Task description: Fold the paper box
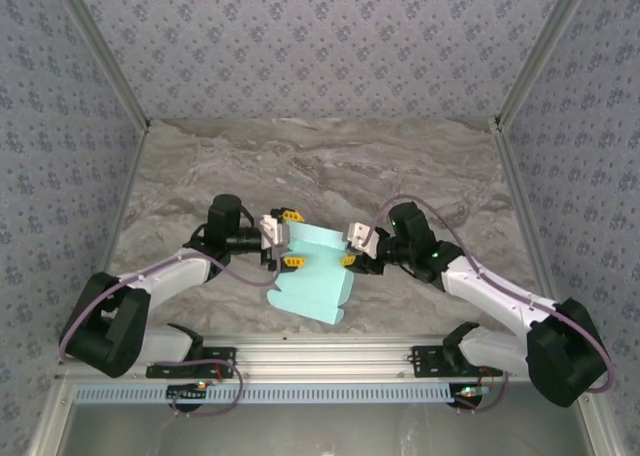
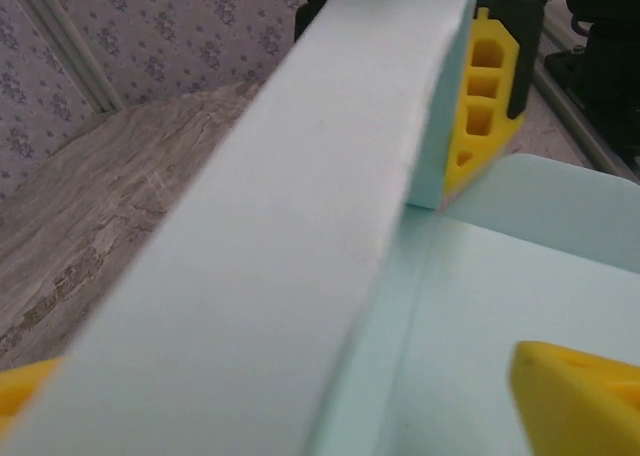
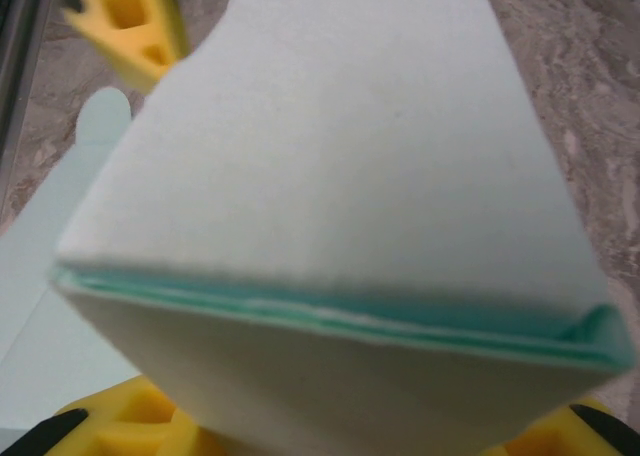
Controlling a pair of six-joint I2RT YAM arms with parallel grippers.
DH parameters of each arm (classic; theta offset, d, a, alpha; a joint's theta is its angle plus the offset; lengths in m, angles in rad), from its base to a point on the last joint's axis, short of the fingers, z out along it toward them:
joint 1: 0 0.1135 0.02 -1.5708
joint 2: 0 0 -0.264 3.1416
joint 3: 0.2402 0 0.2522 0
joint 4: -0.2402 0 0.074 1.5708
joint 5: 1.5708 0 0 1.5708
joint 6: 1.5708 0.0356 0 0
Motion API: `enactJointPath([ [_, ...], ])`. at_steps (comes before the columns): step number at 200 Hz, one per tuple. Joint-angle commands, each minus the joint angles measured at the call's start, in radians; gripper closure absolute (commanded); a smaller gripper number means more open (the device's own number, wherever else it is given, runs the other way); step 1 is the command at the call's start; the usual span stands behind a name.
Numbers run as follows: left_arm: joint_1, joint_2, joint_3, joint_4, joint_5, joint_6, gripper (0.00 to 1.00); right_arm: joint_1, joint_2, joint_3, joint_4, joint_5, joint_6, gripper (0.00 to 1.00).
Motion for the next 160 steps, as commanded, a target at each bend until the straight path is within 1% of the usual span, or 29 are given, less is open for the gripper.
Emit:
enactJointPath([
  [1,0.014,-0.040,0.010,-0.052,0.037,0.036,0.01,-0.024,-0.025,0.023,-0.019,0.014,0.000,0.88],
  [22,0.014,-0.086,-0.002,-0.022,-0.066,-0.034,0.01,-0.039,-0.025,0.024,-0.015,0.039,0.004,0.89],
  [34,0.014,-0.134,-0.026,0.035,-0.139,-0.094,0.01,-0.048,-0.025,0.023,-0.011,0.041,0.006,0.88],
  [49,0.014,-0.184,-0.045,0.050,-0.218,-0.107,0.01,-0.056,-0.024,0.024,-0.005,0.031,0.008,0.88],
  [74,0.014,-0.222,-0.038,0.054,-0.449,-0.215,0.01,-0.058,-0.014,0.023,0.019,0.024,0.019,0.88],
  [79,0.014,-0.238,-0.036,0.051,-0.512,-0.259,0.01,-0.059,-0.010,0.023,0.023,0.029,0.024,0.88],
  [83,0.014,-0.252,-0.031,0.044,-0.587,-0.315,0.01,-0.059,-0.007,0.022,0.028,0.036,0.029,0.88],
  [90,0.014,-0.276,-0.012,0.008,-0.728,-0.454,0.01,-0.058,-0.003,0.023,0.037,0.053,0.041,0.88],
  [96,0.015,-0.298,0.011,-0.041,-0.805,-0.542,0.01,-0.058,0.002,0.023,0.047,0.072,0.052,0.88],
  [101,0.017,-0.318,0.031,-0.090,-0.830,-0.585,0.01,-0.058,0.004,0.022,0.053,0.090,0.062,0.88],
  [107,0.019,-0.347,0.045,-0.145,-0.830,-0.614,0.01,-0.061,0.007,0.019,0.069,0.110,0.075,0.88],
  [114,0.017,-0.378,0.051,-0.173,-0.835,-0.647,0.01,-0.065,0.010,0.011,0.088,0.129,0.094,0.88],
  [122,0.017,-0.410,0.051,-0.191,-0.897,-0.725,0.01,-0.077,0.011,-0.003,0.124,0.128,0.114,0.88],
  [134,0.024,-0.436,0.067,-0.269,-1.081,-0.882,0.01,-0.095,0.011,-0.022,0.177,0.105,0.151,0.88],
  [142,0.031,-0.430,0.101,-0.381,-1.231,-1.037,0.01,-0.109,0.008,-0.031,0.198,0.084,0.169,0.88],
  [147,0.039,-0.420,0.131,-0.464,-1.298,-1.125,0.01,-0.114,0.007,-0.032,0.206,0.077,0.176,0.88],
  [150,0.046,-0.412,0.147,-0.495,-1.309,-1.155,0.01,-0.116,0.006,-0.032,0.210,0.074,0.179,0.88],
  [152,0.053,-0.407,0.157,-0.505,-1.300,-1.153,0.01,-0.117,0.005,-0.032,0.213,0.074,0.179,0.88],
  [155,0.064,-0.399,0.169,-0.506,-1.259,-1.125,0.01,-0.117,0.003,-0.033,0.215,0.073,0.183,0.88],
  [160,0.073,-0.386,0.184,-0.495,-1.164,-1.033,0.01,-0.121,0.001,-0.034,0.217,0.069,0.185,0.88],
])
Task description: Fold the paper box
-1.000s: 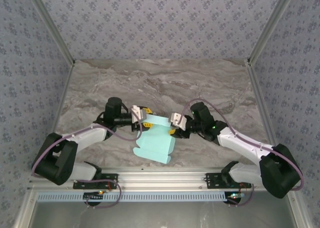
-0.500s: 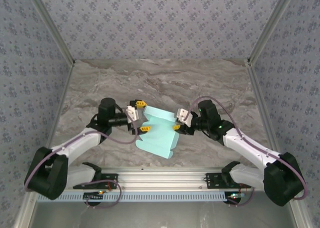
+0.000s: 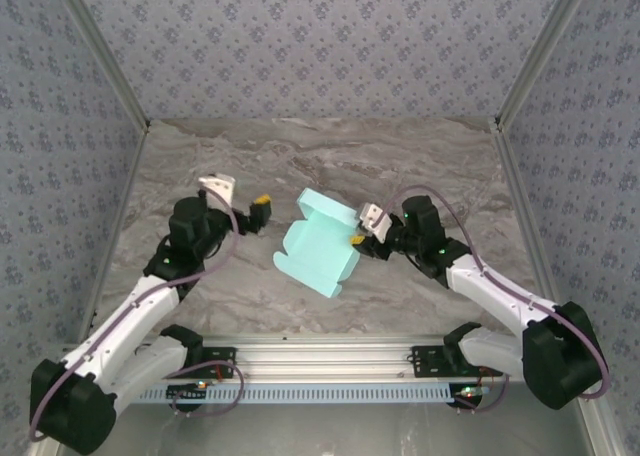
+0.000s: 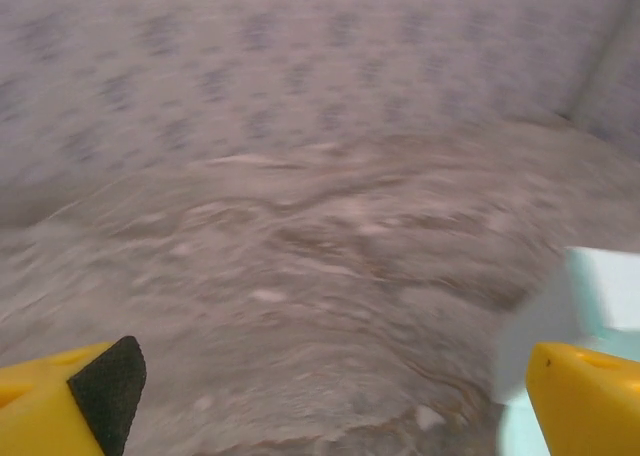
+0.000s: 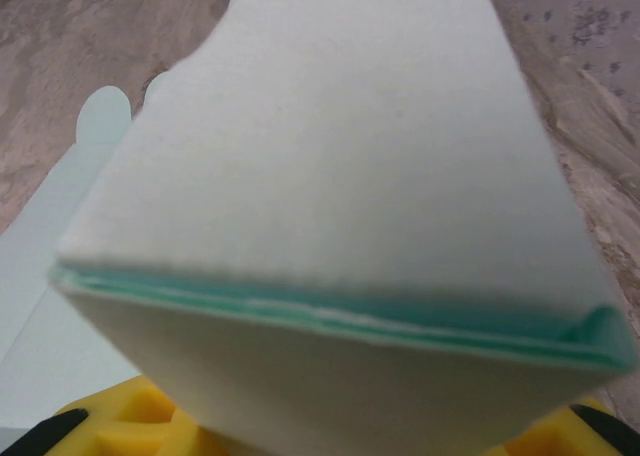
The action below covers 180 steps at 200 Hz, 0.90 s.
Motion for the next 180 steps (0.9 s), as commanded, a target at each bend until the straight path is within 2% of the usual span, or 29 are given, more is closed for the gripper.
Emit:
enactJointPath([
  [1,0.044,0.037,0.098,-0.202,-0.138,-0.178,0.01,-0.018,-0.010,-0.014,0.089,-0.019,0.068,0.88],
  [10,0.031,0.058,0.108,-0.184,-0.055,-0.098,0.01,-0.025,-0.013,-0.011,0.087,-0.025,0.072,0.88],
  [26,0.011,0.082,0.098,-0.139,-0.046,-0.068,0.01,-0.042,-0.015,-0.001,0.084,-0.021,0.102,0.89],
  [39,-0.014,0.074,0.057,-0.062,-0.021,0.020,0.01,-0.064,-0.021,0.006,0.077,-0.038,0.129,0.89],
  [45,-0.037,0.065,0.022,-0.006,0.077,0.122,0.01,-0.076,-0.024,0.007,0.075,-0.049,0.144,0.89],
  [54,-0.077,0.046,-0.023,0.027,0.387,0.332,0.01,-0.088,-0.030,0.007,0.070,-0.066,0.159,0.89],
  [57,-0.099,0.043,-0.034,0.040,0.446,0.383,0.01,-0.090,-0.034,0.007,0.063,-0.072,0.162,0.89],
  [61,-0.131,0.041,-0.043,0.055,0.468,0.424,0.01,-0.091,-0.041,0.010,0.051,-0.074,0.164,0.89],
  [68,-0.181,0.045,-0.037,0.073,0.438,0.434,0.01,-0.094,-0.060,0.014,0.017,-0.084,0.168,0.89],
  [74,-0.188,0.053,-0.022,0.068,0.448,0.435,0.01,-0.094,-0.079,0.022,-0.020,-0.101,0.165,0.89],
  [87,-0.148,0.065,-0.001,0.060,0.513,0.463,0.01,-0.091,-0.124,0.034,-0.103,-0.135,0.146,0.89],
  [97,-0.076,0.080,0.006,0.078,0.581,0.457,0.01,-0.079,-0.151,0.042,-0.166,-0.145,0.119,0.88],
  [115,0.030,0.119,0.049,0.032,0.711,0.490,0.01,-0.034,-0.179,0.027,-0.204,-0.102,0.075,0.88],
  [134,0.063,0.164,0.122,-0.134,0.742,0.630,0.01,0.021,-0.180,0.025,-0.219,-0.082,0.013,0.88],
  [150,0.099,0.201,0.156,-0.187,0.805,0.681,0.01,0.047,-0.169,0.035,-0.231,-0.104,-0.035,0.88],
  [180,0.100,0.250,0.189,-0.286,0.851,0.843,0.02,0.079,-0.152,0.059,-0.247,-0.121,-0.081,0.88],
])
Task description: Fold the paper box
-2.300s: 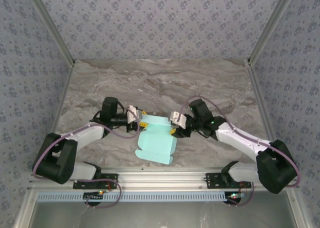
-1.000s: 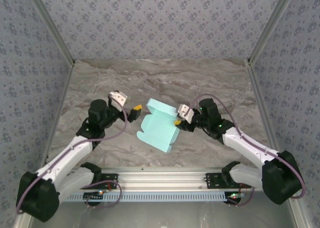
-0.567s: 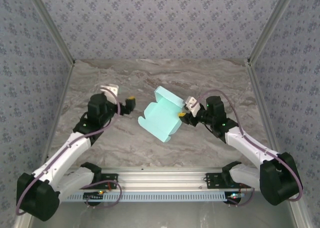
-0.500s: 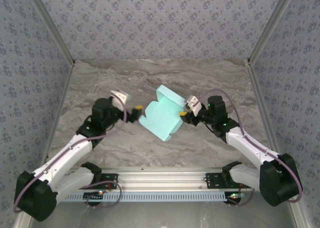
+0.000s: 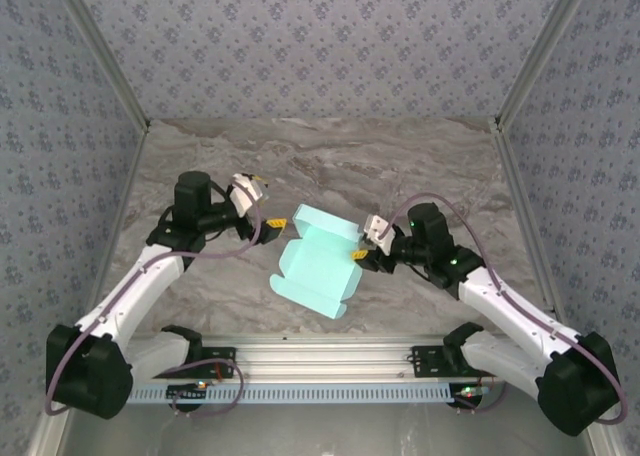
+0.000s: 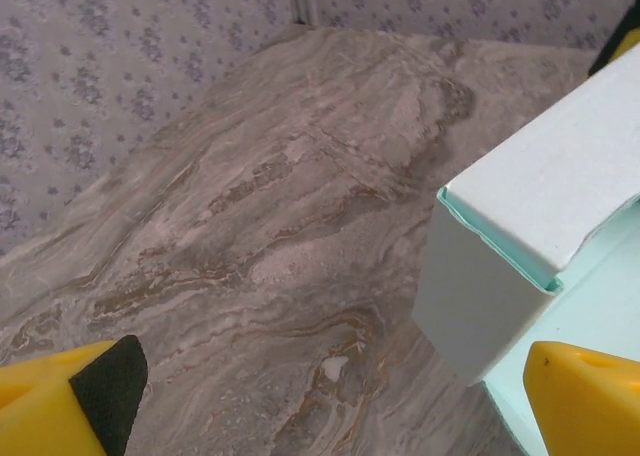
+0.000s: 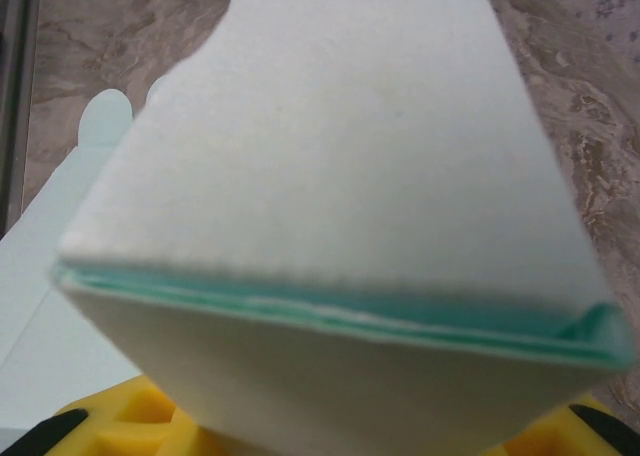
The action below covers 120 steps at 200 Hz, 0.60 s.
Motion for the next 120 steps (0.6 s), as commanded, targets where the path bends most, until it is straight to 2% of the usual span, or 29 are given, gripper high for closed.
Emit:
enactJointPath([
  [1,0.003,0.034,0.040,-0.136,0.120,0.184,0.02,0.025,0.005,0.049,-0.032,-0.027,-0.070,0.88],
  [16,-0.001,0.047,0.038,-0.178,0.156,0.315,0.02,0.048,0.016,0.050,-0.029,-0.014,-0.089,0.88],
  [34,-0.005,0.062,0.019,-0.142,0.170,0.311,0.05,0.061,0.035,0.052,-0.020,-0.012,-0.109,0.88],
  [74,-0.018,0.116,0.025,-0.139,0.222,0.345,0.03,0.062,0.060,0.061,-0.009,-0.081,-0.147,0.87],
  [120,-0.033,0.102,0.002,-0.158,0.230,0.341,0.01,0.011,0.057,0.070,-0.041,-0.119,-0.171,0.88],
])
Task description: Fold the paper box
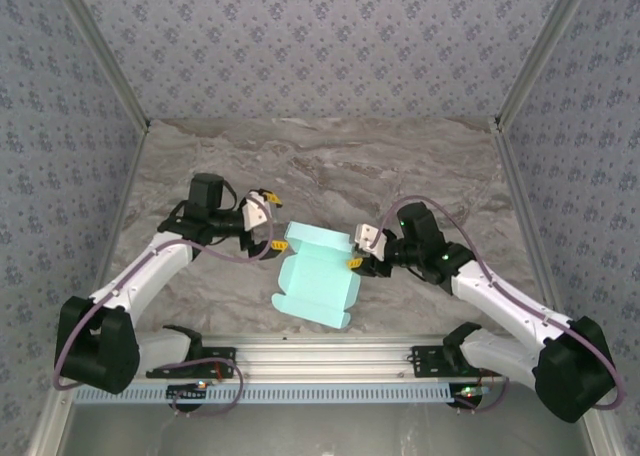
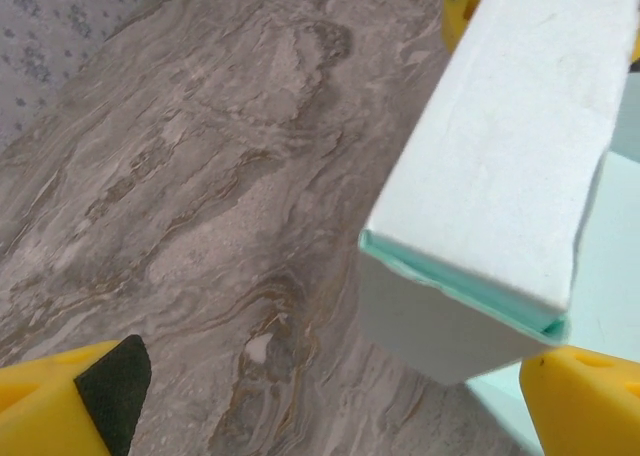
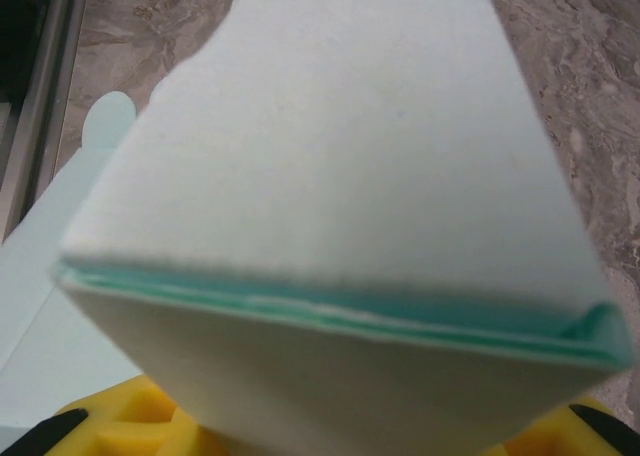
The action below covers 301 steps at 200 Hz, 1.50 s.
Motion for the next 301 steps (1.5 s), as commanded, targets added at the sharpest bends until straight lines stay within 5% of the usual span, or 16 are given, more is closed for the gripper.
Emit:
enactJointPath([
  [1,-0.019,-0.017,-0.013,-0.007,0.064,0.013,0.01,-0.022,-0.012,0.047,-0.004,-0.077,-0.037,0.88],
  [124,-0.100,-0.001,-0.009,-0.098,-0.006,0.116,0.07,0.008,-0.026,0.069,-0.050,-0.117,-0.082,0.88],
  [176,-0.123,-0.026,-0.023,-0.078,-0.018,0.109,0.24,0.026,-0.020,0.083,-0.092,-0.119,-0.099,0.88],
  [215,-0.131,-0.003,0.009,-0.129,-0.004,0.158,0.49,0.042,-0.015,0.096,-0.111,-0.103,-0.109,0.88],
  [262,-0.136,-0.021,-0.009,-0.070,0.007,0.112,0.49,0.042,-0.016,0.085,-0.069,-0.087,-0.078,0.89],
  [301,-0.136,-0.034,-0.023,0.006,0.006,0.072,0.60,0.067,0.003,0.084,-0.053,-0.080,-0.072,0.89],
])
